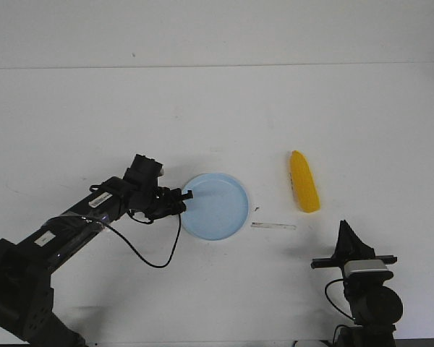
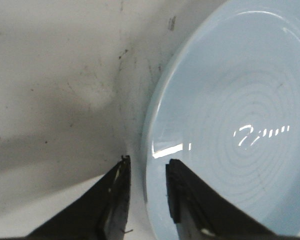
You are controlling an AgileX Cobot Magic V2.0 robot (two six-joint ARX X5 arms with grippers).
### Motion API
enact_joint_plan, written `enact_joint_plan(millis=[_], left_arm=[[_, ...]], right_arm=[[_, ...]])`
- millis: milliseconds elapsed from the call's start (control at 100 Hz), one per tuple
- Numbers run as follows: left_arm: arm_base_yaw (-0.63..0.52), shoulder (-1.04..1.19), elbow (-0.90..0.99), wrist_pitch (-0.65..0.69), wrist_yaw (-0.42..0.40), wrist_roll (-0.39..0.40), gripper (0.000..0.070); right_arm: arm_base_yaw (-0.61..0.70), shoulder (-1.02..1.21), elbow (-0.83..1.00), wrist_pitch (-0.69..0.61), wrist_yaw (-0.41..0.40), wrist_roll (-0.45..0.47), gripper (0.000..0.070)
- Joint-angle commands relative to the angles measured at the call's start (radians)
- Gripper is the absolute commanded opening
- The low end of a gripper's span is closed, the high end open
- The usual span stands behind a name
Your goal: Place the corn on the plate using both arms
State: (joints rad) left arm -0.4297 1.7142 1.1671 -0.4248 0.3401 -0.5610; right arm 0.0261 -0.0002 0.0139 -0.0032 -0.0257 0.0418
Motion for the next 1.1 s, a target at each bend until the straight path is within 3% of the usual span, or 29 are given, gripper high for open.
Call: enact_joint_plan(millis=[0, 120, 360, 460, 600, 680, 910, 1090], left_arm=[[-0.003, 0.005, 0.008, 0.003, 0.0, 0.0, 0.0177], [-0.002, -0.042, 0.008, 0.013, -0.023, 0.029, 0.0177], [0.026, -0.205, 0.008, 0.017, -0.179, 0.092, 0.0162], [0.059, -0.292, 0.0, 0.043, -0.225, 0.178, 0.0147], [0.114, -0.439, -0.066, 0.154, -0.25, 0.346, 0.0028], [0.15, -0.517, -0.127, 0.237, -0.251, 0.397, 0.0], [0.287, -0.771, -0.372, 0.477, -0.284, 0.502, 0.0], [0.355, -0.986, -0.534, 0.556, -0.336, 0.593, 0.0]], right_arm=[[0.003, 0.002, -0.001, 0.011, 0.0, 0.006, 0.0017], [0.003, 0.002, -0.001, 0.011, 0.0, 0.006, 0.0017], [0.003, 0.002, -0.001, 0.011, 0.0, 0.006, 0.0017], [0.003, 0.002, -0.001, 0.011, 0.0, 0.006, 0.0017], [0.003, 0.002, -0.001, 0.011, 0.0, 0.006, 0.0017], [0.003, 0.002, -0.001, 0.011, 0.0, 0.006, 0.0017], [0.003, 0.002, -0.001, 0.011, 0.0, 0.006, 0.0017], [0.003, 0.002, -0.001, 0.011, 0.0, 0.006, 0.0017]])
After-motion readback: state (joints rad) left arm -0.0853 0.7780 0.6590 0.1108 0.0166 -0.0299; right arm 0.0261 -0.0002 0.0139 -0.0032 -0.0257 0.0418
